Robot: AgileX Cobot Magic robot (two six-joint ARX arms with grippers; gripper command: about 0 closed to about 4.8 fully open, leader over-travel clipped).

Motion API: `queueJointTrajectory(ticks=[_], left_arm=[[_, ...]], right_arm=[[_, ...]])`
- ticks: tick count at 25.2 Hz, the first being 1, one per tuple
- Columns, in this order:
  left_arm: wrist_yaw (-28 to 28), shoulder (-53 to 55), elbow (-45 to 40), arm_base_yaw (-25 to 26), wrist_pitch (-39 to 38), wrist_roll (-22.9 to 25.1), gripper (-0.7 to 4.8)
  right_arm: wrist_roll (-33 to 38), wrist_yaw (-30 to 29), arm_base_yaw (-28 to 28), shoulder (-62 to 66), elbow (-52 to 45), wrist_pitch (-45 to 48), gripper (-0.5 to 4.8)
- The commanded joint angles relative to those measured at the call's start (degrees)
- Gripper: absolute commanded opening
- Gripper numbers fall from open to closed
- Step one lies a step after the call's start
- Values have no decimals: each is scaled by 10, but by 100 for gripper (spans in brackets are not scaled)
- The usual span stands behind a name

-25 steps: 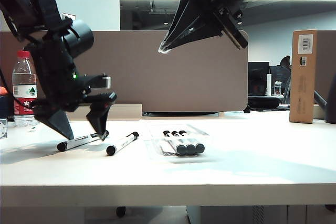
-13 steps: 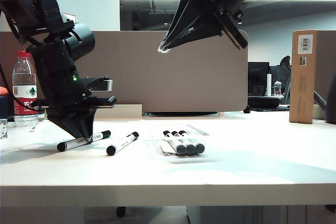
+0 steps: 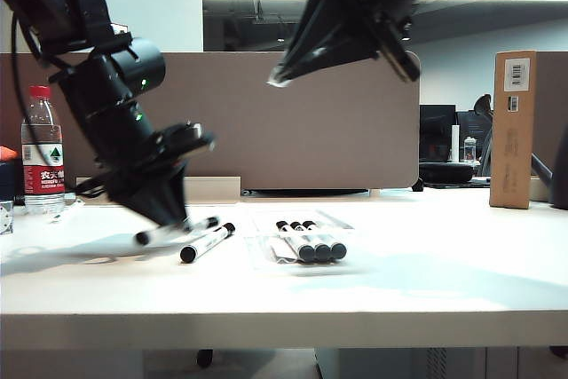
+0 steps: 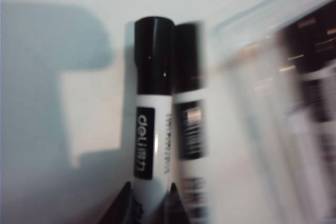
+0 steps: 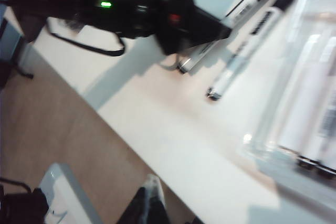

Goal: Pick up the markers scattered on the table and put them into the packaging box, making sure the markers fit the shape of the box's grooves.

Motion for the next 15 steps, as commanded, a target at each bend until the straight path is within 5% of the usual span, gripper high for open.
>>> queueJointTrajectory(ticks=[1,10,15], left_arm=[[68,-5,19,2,12,-57,-6],[232,-6,29,-12,26,-220,-6],[184,-6,29,-45,17,-244,-6]], right_arm=[[-4,0,-21,-9,4,-6,-6],[-10,72,-66,-15,4,-18,-6],[-20,96,-66,-15,4,-17,-6]])
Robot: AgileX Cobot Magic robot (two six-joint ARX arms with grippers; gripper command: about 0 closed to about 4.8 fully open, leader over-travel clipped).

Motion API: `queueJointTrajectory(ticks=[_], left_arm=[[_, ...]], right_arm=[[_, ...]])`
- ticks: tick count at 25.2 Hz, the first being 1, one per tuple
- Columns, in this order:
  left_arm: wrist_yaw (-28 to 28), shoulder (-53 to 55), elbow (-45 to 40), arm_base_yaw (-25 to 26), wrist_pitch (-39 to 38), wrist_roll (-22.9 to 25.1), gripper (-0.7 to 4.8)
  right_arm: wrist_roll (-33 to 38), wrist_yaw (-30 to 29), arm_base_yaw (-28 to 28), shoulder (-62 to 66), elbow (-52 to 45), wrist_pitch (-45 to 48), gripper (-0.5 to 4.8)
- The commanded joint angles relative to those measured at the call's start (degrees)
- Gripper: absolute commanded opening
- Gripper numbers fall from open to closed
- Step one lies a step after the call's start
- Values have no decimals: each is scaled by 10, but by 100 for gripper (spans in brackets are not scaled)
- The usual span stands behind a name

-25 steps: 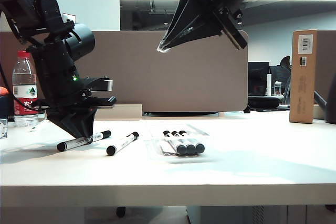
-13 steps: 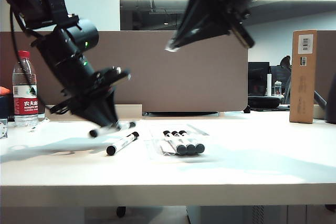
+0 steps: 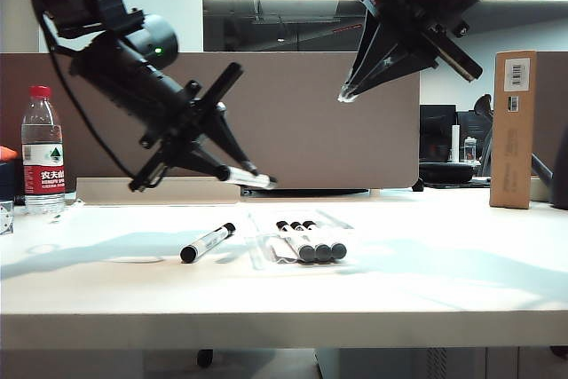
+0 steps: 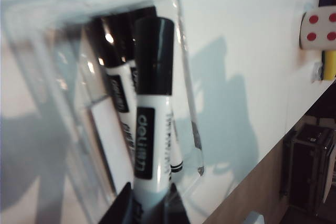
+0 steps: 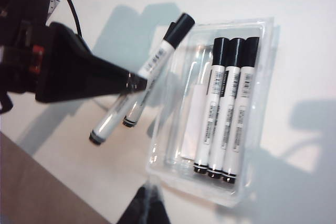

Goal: Pick up the markers scattered on the table and put them into the packaging box, making sure the markers fit the shape of the box's grooves.

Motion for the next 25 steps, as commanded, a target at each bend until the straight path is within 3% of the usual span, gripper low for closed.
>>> queueJointTrajectory(ticks=[1,4,5,9,16,20,23,25], left_arm=[[-60,-3,2,-24,-11,-25,-6],[-96,-3,2,-45,-5,-57,-6],[-124,-3,2,-57,10,-90,-6],[-149,-3,2,-73,34,-140,-6],[-189,-3,2,-81,-8,-149,-5],[-204,-3,2,-81,-24,-147,57],[-197,-3,2,-82,-16,-148,72],[-193,-3,2,-82,-12,-149,129]], right_arm=[[-6,19,0,-3,4,5,-6],[-6,21,0,-3,4,5,-6],[-7,21,0,-3,4,5,-6],[-7,20,0,-3,4,4,-6],[-9,20,0,-3,4,5,-6],[-9,20,0,-3,4,5,-6],[-9,18,0,-3,4,6,-6],[-9,18,0,-3,4,6,-6]])
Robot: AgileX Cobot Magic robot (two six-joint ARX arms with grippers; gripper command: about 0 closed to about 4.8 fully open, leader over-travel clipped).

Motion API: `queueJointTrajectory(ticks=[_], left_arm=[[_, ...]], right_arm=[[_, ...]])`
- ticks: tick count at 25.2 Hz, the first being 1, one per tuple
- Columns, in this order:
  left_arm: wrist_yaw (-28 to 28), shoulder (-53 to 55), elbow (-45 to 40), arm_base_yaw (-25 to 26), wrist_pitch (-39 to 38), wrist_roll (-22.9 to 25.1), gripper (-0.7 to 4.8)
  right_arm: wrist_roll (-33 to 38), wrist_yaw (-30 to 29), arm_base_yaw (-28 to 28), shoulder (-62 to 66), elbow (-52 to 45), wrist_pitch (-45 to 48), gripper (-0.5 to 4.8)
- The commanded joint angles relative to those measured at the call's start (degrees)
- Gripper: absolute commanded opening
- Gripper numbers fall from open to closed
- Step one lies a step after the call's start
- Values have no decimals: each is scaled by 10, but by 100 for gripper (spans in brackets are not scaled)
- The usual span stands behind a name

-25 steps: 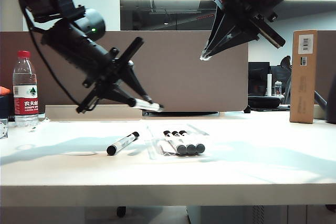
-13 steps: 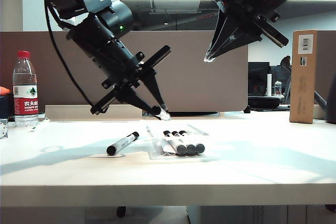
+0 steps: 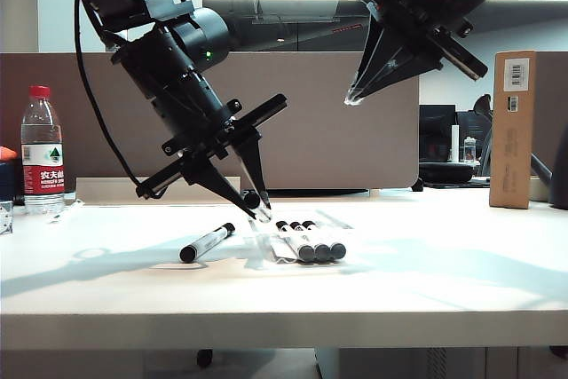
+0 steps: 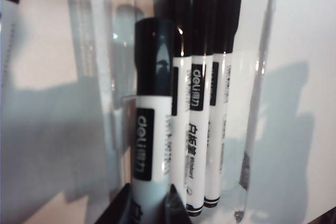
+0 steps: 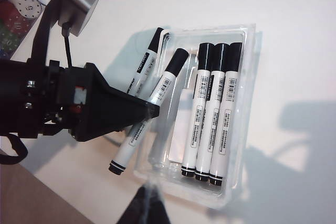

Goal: Pick up the markers scattered on the table and put them into the packaging box, making sure the markers fit the shape of the box's grooves.

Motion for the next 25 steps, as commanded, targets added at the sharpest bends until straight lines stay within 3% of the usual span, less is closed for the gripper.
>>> queueJointTrajectory(ticks=[1,12,20,25], left_arm=[[9,-3,3,1,17,0,167],[37,-3,3,2,78,-24,185],[31,-8,3,70,-1,70,184],[-45,-9,3,87,-61,142,184]], right_arm=[[-3,-1,0,-3,4,6,-6],[-3,-1,0,-3,4,5,-6],[-3,-2,0,-3,4,3,-6],[-3,-1,0,-3,4,6,-6]])
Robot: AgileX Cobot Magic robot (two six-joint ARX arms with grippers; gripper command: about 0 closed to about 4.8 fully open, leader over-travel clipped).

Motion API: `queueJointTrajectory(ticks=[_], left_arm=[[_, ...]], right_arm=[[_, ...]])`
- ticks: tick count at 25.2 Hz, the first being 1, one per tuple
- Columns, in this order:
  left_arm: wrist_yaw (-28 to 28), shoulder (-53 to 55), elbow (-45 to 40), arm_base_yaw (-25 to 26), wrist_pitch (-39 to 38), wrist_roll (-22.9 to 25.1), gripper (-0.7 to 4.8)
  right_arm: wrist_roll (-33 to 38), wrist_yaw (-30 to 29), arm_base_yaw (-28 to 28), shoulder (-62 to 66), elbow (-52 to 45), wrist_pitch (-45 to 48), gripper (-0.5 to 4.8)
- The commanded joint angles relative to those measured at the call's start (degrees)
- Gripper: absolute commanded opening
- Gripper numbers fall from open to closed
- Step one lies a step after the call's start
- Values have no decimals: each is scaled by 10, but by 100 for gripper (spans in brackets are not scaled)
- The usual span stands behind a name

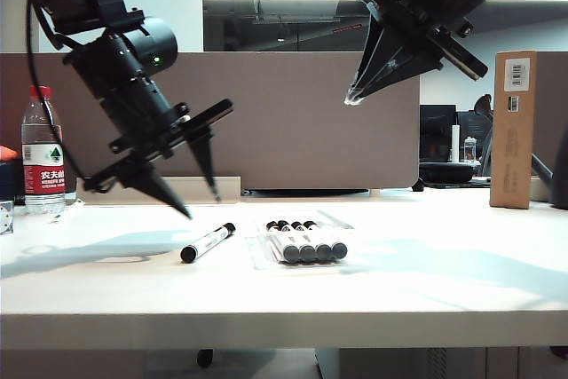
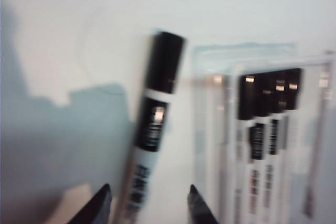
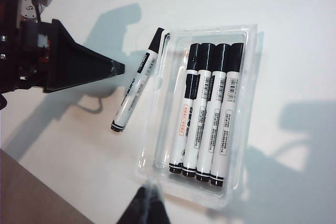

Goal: Pick up the markers scattered on the table and put them into the packaging box, making sure the markers fit the shape of the box's grooves.

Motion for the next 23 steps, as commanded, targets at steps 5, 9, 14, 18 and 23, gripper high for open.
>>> queueJointTrajectory(ticks=[5,9,14,18,23], left_arm=[[-109,-2,2,-33,-33,97,183],[-149,-2,2,-58,-29,134,183],[-168,2,2,-64,-33,149,183],[-163,3,2,-64,-32,149,175],[-151,16,2,-71,-37,150,175]], right_arm=[[-3,-1,0,-3,4,25,-6],[-3,-1,0,-3,4,24,-6],[-4,-1,0,-2,3,1,-6],[-4,-1,0,-2,3,-6,-6],[-4,-1,0,-2,3,-7,-6]])
